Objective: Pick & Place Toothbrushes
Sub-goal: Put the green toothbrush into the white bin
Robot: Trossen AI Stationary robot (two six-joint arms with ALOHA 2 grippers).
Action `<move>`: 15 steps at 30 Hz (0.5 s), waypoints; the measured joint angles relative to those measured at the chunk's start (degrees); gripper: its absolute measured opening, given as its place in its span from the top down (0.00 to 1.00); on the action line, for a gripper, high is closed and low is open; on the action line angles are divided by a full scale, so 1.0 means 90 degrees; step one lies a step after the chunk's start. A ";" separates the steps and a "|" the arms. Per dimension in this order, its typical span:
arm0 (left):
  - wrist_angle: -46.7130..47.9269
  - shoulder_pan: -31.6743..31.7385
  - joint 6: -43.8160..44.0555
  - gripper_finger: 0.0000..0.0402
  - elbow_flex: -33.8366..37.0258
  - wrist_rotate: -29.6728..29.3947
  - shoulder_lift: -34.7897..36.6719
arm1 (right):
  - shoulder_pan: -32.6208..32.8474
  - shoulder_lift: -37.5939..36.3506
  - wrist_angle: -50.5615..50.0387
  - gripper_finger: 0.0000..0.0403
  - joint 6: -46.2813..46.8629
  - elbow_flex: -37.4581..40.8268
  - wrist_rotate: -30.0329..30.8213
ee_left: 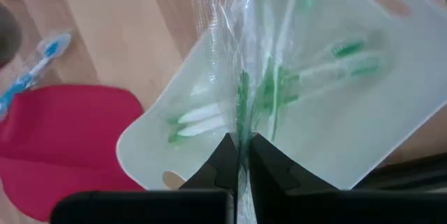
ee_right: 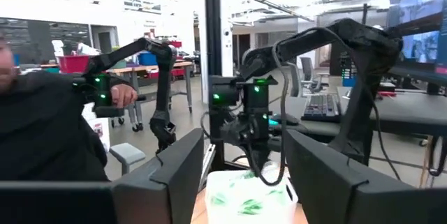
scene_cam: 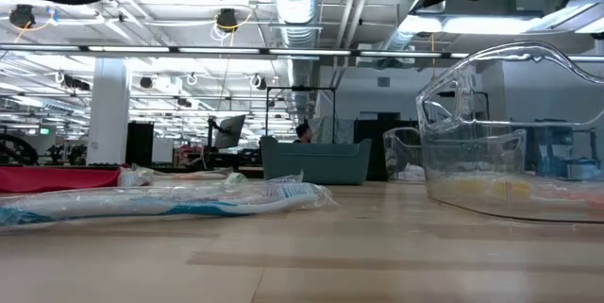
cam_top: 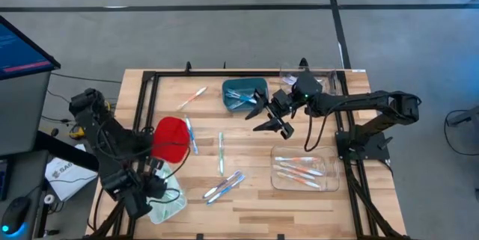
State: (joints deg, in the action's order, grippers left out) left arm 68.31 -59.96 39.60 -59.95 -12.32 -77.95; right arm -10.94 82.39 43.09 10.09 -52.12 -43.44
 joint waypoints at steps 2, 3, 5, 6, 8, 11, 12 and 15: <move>-0.0032 -0.0141 -0.0153 0.99 0.0146 -0.0009 -0.0090 | 0.0063 0.0000 0.0084 0.52 0.0001 0.0000 0.0000; -0.0036 -0.0207 -0.0181 0.99 0.0266 0.0003 -0.0118 | 0.0103 0.0000 0.0163 0.52 -0.0002 0.0000 0.0000; -0.0104 -0.0335 -0.0140 0.99 0.0540 -0.0046 -0.0114 | 0.0200 0.0000 0.0392 0.52 -0.0007 -0.0002 -0.0001; -0.0217 -0.0411 -0.0056 0.99 0.0676 -0.0114 -0.0112 | 0.0260 0.0000 0.0493 0.52 -0.0021 -0.0002 -0.0001; -0.0518 -0.0563 -0.0039 0.99 0.0936 -0.0205 -0.0112 | 0.0386 0.0000 0.0655 0.51 -0.0169 -0.0005 0.0008; -0.0939 -0.0728 -0.0069 0.99 0.1262 -0.0206 -0.0112 | 0.0617 0.0000 0.0796 0.51 -0.0415 -0.0005 0.0248; -0.1040 -0.0774 -0.0065 0.99 0.1344 -0.0210 -0.0112 | 0.0698 0.0000 0.0791 0.51 -0.0478 -0.0005 0.0393; -0.1291 -0.0881 -0.0066 0.99 0.1517 -0.0319 -0.0107 | 0.0891 0.0000 0.0791 0.51 -0.0520 -0.0005 0.0757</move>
State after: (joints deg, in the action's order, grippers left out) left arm 56.69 -67.88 39.00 -46.30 -15.19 -78.91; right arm -2.91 82.39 50.22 5.41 -52.16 -36.63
